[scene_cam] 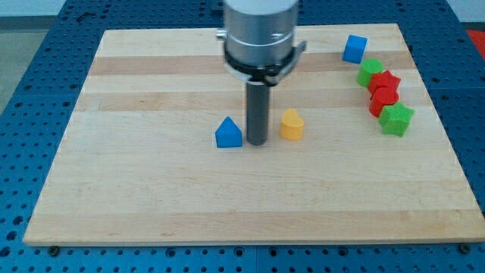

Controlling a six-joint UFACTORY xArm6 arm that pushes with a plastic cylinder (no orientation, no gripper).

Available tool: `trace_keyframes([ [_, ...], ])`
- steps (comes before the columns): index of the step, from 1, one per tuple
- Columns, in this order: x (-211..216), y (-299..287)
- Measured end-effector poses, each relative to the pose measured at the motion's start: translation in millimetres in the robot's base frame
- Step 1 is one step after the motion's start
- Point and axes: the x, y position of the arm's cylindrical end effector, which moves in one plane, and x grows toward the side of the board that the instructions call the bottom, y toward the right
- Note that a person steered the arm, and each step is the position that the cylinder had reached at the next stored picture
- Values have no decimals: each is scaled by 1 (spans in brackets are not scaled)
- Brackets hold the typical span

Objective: Move the yellow heart towards the green star

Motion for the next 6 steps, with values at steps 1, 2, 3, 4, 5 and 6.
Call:
trace_keyframes([
  [1,-6,-13],
  [2,-27,-9],
  [3,-42,10],
  [4,-42,45],
  [5,-40,82],
  [6,-24,125],
])
